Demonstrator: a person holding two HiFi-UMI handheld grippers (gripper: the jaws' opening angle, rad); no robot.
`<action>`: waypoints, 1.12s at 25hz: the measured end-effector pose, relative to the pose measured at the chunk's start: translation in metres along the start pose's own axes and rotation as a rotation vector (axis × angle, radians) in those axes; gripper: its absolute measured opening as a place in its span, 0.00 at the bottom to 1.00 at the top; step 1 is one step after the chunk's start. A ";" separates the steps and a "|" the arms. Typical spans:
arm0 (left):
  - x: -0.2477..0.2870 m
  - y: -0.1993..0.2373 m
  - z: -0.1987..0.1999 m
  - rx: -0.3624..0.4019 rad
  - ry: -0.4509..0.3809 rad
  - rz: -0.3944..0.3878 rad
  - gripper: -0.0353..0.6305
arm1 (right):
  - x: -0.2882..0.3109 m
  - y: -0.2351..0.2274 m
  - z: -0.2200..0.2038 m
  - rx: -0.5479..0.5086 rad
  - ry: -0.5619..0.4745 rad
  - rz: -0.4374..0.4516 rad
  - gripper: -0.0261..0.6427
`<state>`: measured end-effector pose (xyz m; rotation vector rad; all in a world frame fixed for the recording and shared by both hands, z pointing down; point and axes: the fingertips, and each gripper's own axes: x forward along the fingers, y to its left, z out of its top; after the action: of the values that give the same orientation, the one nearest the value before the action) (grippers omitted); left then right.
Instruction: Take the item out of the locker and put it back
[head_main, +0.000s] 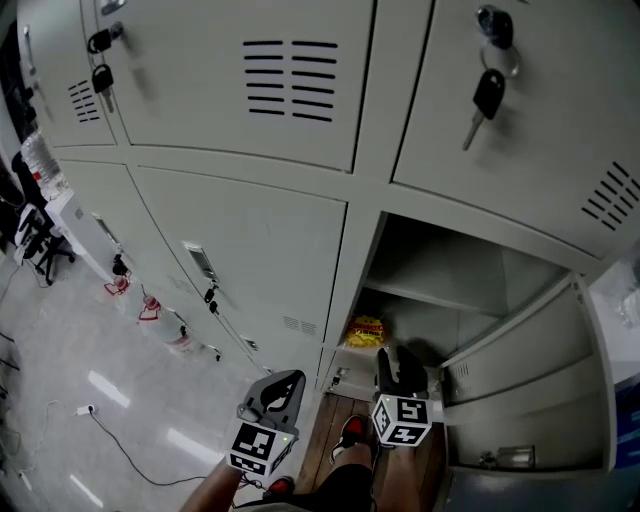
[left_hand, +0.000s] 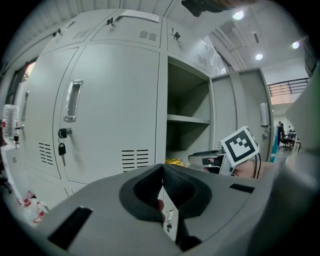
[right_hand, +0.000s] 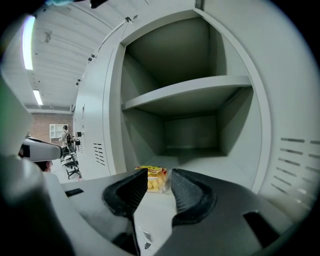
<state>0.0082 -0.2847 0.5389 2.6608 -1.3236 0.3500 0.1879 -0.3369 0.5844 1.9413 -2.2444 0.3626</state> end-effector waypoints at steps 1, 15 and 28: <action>-0.004 -0.001 0.003 0.002 -0.008 -0.003 0.09 | -0.006 0.002 0.004 -0.003 -0.009 -0.004 0.25; -0.083 -0.029 0.050 0.061 -0.134 -0.082 0.09 | -0.129 0.061 0.062 -0.075 -0.176 -0.041 0.22; -0.170 -0.058 0.059 0.098 -0.198 -0.141 0.09 | -0.238 0.129 0.066 -0.095 -0.262 -0.072 0.13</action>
<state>-0.0367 -0.1340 0.4342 2.9160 -1.1864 0.1406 0.0993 -0.1124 0.4462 2.1187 -2.2852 -0.0090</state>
